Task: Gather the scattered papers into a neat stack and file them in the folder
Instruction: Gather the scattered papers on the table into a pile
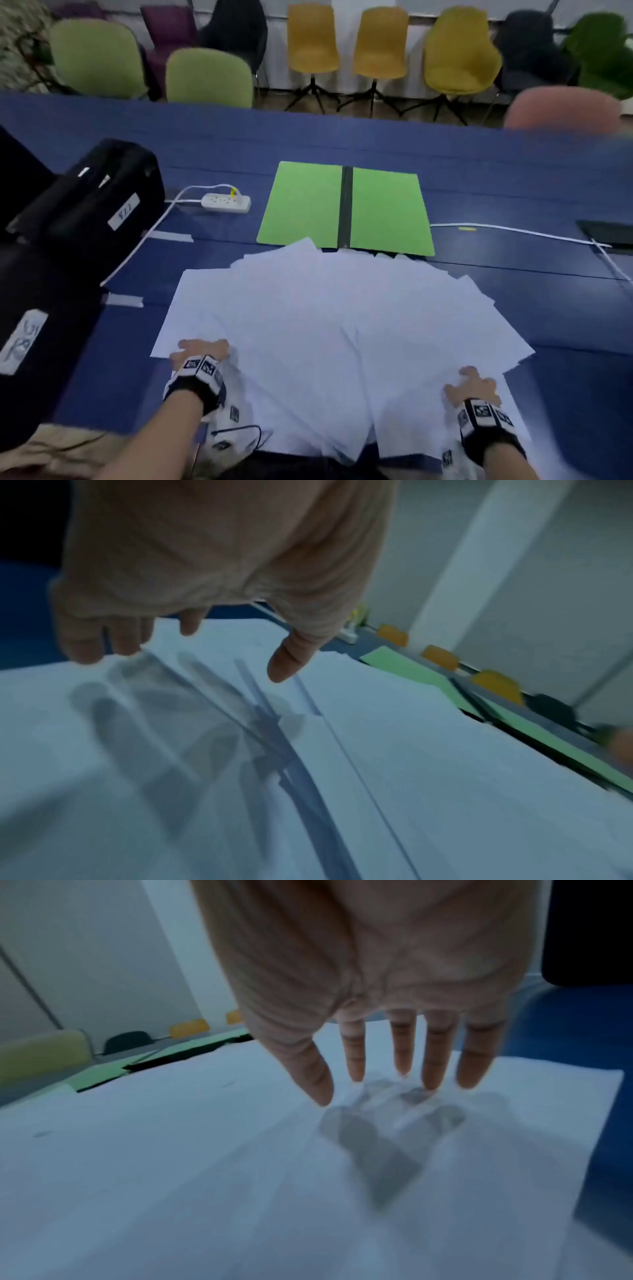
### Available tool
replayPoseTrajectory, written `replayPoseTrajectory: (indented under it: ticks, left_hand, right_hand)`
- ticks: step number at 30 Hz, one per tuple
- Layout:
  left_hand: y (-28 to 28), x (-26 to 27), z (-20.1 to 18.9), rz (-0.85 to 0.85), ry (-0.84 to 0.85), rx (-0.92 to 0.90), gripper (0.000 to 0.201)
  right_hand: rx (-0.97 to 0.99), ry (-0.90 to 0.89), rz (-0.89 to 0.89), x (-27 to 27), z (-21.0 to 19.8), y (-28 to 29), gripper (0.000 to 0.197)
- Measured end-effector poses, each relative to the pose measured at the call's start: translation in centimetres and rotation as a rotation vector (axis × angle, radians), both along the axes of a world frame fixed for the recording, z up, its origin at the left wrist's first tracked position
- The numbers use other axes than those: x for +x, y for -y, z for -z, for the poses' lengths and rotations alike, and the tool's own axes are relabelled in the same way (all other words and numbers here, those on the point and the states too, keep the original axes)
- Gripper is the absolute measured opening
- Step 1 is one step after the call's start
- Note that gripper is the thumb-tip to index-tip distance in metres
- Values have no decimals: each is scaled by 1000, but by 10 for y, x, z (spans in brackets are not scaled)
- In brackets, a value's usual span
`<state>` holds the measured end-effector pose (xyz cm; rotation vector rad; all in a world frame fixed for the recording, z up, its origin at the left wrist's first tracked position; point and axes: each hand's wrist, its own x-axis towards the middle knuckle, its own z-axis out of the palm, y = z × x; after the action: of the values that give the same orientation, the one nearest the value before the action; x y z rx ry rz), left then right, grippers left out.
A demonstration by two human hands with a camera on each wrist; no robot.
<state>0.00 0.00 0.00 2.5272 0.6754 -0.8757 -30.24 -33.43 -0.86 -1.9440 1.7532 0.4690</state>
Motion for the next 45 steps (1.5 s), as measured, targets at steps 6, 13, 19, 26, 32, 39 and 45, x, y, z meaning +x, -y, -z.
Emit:
replayPoseTrajectory:
  ticks: [6, 13, 19, 26, 32, 39, 45]
  left_hand:
    - [-14, 11, 14, -211, 19, -151, 89]
    - [22, 14, 9, -271, 95, -300, 76]
    - [37, -3, 15, -207, 119, -410, 80]
    - [39, -18, 17, -60, 180, -254, 32]
    - [48, -28, 14, 10, 151, -263, 18]
    - [41, -24, 11, -60, 214, -318, 20]
    - [53, -18, 13, -34, 218, -314, 30]
  right_hand:
    - [12, 33, 171, 16, 8, -13, 66]
    - [-18, 40, 130, 36, 16, -18, 78]
    - [-143, 118, 313, 24, 13, -18, 89]
    - [-37, 242, 589, -7, 15, -1, 109]
    - [22, 395, 569, 4, 4, 30, 71]
    - [-85, 534, 547, -7, 15, 45, 30]
    - [0, 447, 411, 6, 8, 46, 39]
